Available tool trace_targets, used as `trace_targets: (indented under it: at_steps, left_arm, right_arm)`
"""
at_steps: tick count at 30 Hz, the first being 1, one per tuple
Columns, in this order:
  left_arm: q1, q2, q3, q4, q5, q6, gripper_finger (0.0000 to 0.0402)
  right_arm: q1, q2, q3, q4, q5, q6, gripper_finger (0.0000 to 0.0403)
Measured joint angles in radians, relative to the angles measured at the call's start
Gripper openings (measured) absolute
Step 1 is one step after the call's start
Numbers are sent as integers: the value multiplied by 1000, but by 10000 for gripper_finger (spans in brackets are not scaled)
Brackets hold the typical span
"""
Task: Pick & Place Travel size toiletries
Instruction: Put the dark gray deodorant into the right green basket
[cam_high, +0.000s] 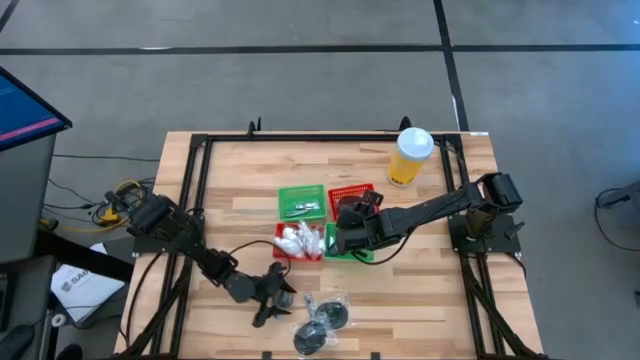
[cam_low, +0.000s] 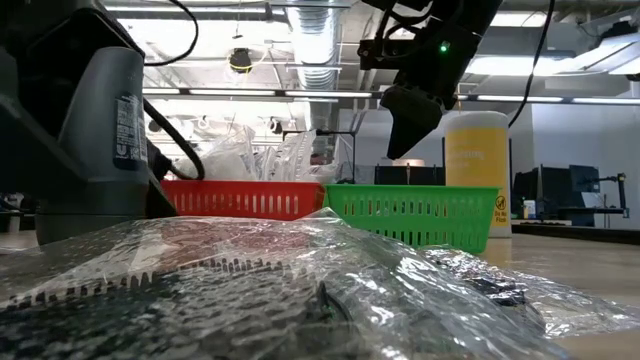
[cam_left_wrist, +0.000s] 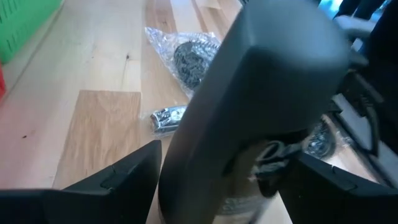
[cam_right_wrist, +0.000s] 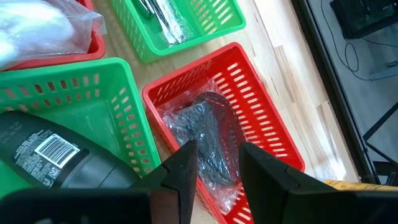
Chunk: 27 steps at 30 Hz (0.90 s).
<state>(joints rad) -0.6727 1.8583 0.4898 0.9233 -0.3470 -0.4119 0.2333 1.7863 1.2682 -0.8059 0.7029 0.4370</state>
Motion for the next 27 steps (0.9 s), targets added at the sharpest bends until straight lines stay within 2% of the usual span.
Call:
trace_targets:
  at_steps: [8,15,27]
  left_arm:
    - [1,18,12,-4,-5,15,275]
    - [1,18,12,-8,-8,15,196]
    - [20,-4,12,-26,-8,18,196]
  right_arm:
    - [0,0,0,0,0,0,108]
    - [0,0,0,1,0,0,108]
    - [0,0,0,6,0,3,108]
